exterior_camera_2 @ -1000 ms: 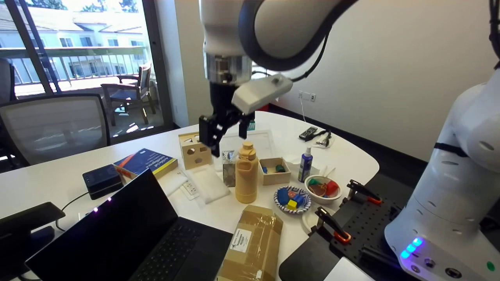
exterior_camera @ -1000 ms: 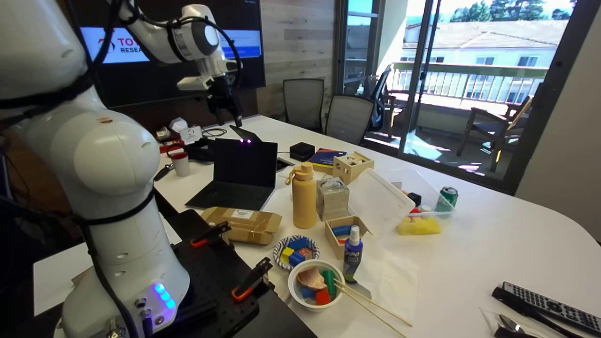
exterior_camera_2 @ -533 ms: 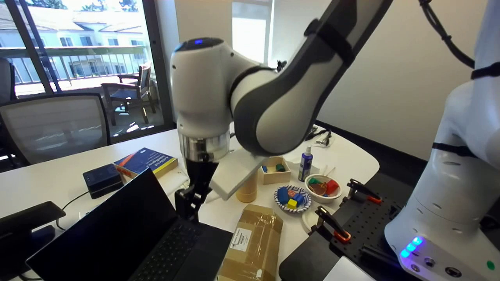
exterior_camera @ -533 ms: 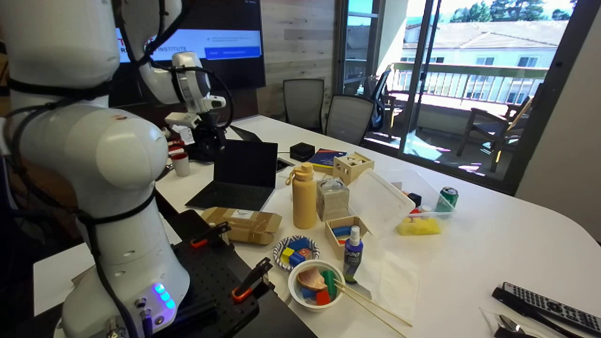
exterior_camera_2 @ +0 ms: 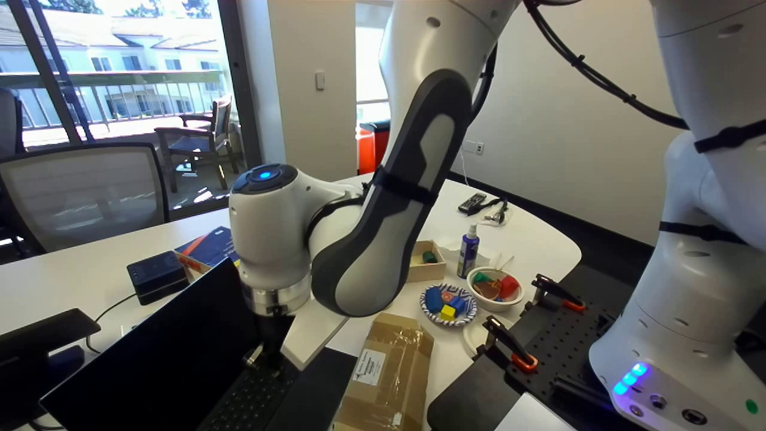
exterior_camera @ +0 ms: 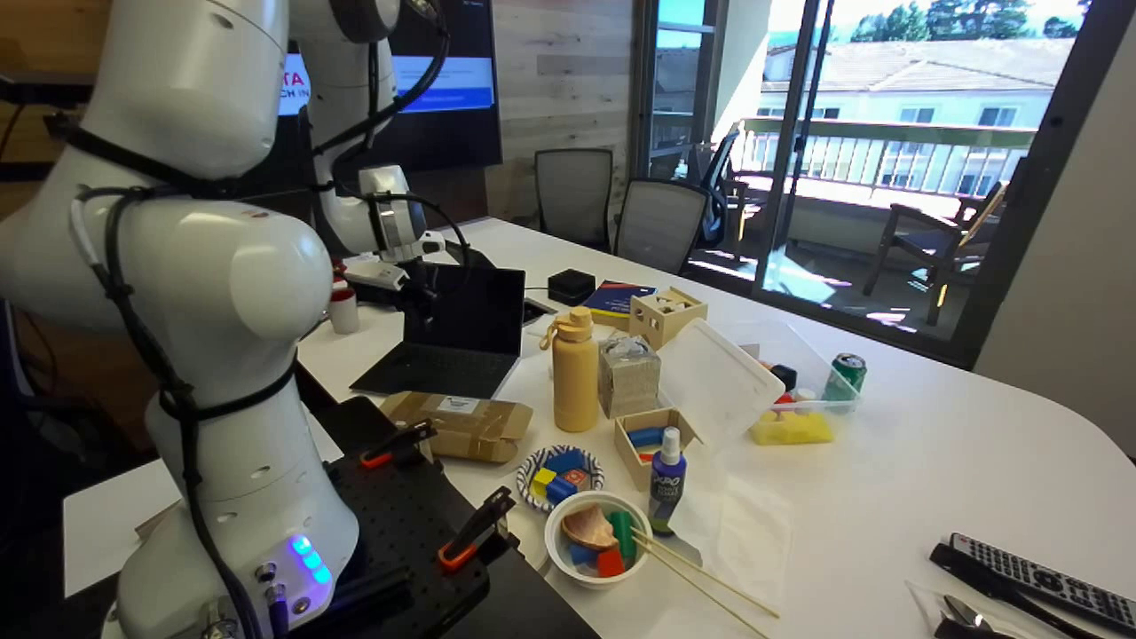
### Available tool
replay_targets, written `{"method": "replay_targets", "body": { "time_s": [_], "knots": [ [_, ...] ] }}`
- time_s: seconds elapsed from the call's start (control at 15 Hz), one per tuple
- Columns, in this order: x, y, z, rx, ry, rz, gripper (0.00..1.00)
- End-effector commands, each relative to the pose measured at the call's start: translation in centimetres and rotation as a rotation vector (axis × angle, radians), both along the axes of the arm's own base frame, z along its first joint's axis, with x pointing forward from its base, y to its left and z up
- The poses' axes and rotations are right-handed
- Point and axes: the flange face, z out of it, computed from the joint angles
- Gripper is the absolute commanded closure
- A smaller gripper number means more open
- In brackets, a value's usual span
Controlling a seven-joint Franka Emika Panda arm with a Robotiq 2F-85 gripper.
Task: Press a key on the keyboard
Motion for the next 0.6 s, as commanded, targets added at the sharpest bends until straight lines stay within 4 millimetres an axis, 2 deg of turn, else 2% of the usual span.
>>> {"method": "replay_targets", "body": {
  "time_s": [0.0,0.27,0.53],
  "knots": [
    [1.2,2.8,-2.6,0.023,0.021,0.034,0.97],
    [1.9,4.3,-4.9,0.029,0.051,0.054,1.0],
    [3.3,4.5,-7.4,0.012,0.064,0.048,1.0]
  ]
}}
